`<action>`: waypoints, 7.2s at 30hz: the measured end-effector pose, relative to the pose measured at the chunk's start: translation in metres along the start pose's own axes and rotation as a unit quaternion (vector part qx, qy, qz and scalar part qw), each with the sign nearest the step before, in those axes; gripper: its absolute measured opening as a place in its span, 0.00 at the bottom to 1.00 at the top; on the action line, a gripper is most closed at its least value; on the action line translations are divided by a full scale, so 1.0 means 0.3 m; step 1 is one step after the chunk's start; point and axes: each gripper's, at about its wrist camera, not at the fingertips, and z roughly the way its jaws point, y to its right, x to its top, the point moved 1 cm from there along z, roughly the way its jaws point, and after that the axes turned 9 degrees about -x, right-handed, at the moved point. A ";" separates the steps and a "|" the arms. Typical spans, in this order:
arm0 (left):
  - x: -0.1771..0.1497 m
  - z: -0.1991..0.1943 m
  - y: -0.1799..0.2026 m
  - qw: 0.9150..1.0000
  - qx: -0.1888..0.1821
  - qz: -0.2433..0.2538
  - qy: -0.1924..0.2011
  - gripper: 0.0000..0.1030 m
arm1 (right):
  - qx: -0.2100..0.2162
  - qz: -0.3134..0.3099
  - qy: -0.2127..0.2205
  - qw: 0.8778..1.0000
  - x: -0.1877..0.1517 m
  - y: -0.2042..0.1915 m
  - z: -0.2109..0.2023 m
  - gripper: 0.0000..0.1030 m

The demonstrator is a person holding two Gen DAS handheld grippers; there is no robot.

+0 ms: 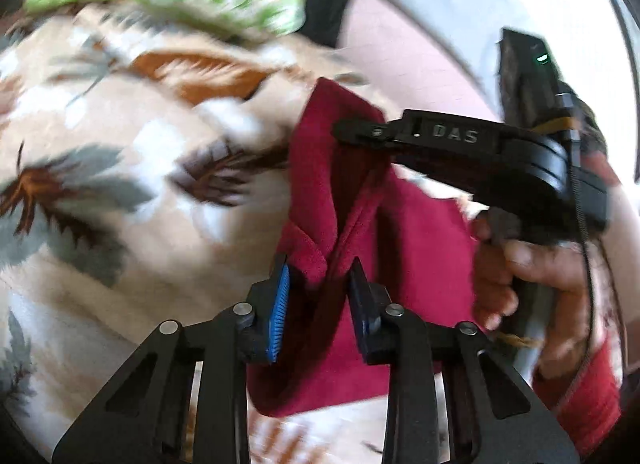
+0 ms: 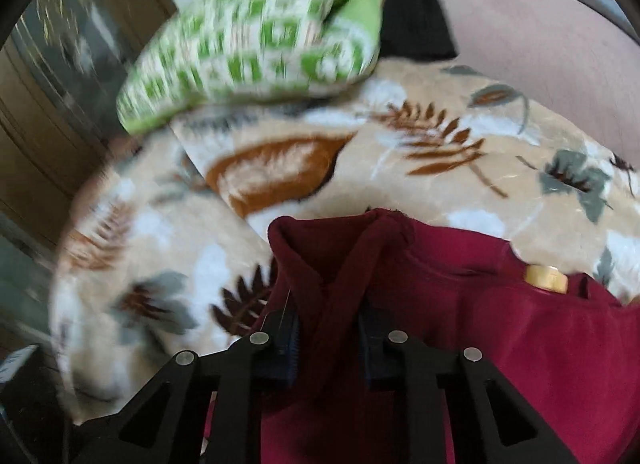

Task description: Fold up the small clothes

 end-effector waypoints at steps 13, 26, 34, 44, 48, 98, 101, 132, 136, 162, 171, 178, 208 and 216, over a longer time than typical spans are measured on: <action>-0.074 0.270 0.505 0.986 -0.057 0.134 -0.085 0.13 | 0.017 0.143 0.060 0.988 -0.114 0.485 -0.319 0.18; -0.184 0.158 0.556 0.976 -0.044 0.195 -0.088 0.58 | 0.089 0.294 0.081 0.948 -0.370 0.782 -0.382 0.72; -0.168 0.176 0.365 0.982 0.048 0.167 -0.072 0.61 | 0.068 0.225 0.026 0.972 -0.346 0.633 -0.258 0.77; -0.229 0.215 0.428 0.976 0.025 0.194 -0.100 0.61 | -0.020 0.127 0.038 0.991 -0.328 0.495 -0.277 0.23; -0.172 0.171 0.507 0.973 0.012 0.219 -0.065 0.61 | -0.057 0.091 0.050 0.993 -0.288 0.538 -0.406 0.23; -0.068 0.517 0.530 0.965 0.130 0.219 -0.060 0.61 | -0.172 0.150 0.089 0.969 -0.336 0.757 -0.405 0.42; -0.078 0.584 0.498 0.965 0.133 0.214 -0.077 0.61 | -0.184 0.180 0.051 0.965 -0.362 0.839 -0.313 0.42; -0.069 0.602 0.395 0.985 0.042 0.121 -0.112 0.79 | -0.039 0.250 0.066 0.965 -0.521 0.951 -0.303 0.87; -0.068 0.627 0.380 0.986 0.035 0.106 -0.123 0.78 | -0.048 0.217 0.060 0.973 -0.494 0.901 -0.270 0.85; -0.282 0.096 0.277 0.980 0.122 0.116 -0.102 0.47 | -0.064 0.249 0.059 0.965 -0.676 0.598 -0.502 0.54; -0.229 0.191 0.393 0.981 0.111 0.137 -0.081 0.47 | -0.049 0.139 0.098 0.984 -0.595 0.463 -0.541 0.41; -0.245 0.351 0.434 0.971 0.140 0.179 -0.081 0.66 | -0.141 0.118 0.040 0.982 -0.576 0.599 -0.350 0.30; -0.279 0.294 0.466 0.969 0.145 0.188 -0.072 0.74 | -0.109 0.089 0.070 0.987 -0.691 0.419 -0.538 0.37; -0.308 0.198 0.497 0.970 0.138 0.195 -0.051 0.74 | -0.141 0.124 0.080 0.979 -0.731 0.394 -0.605 0.45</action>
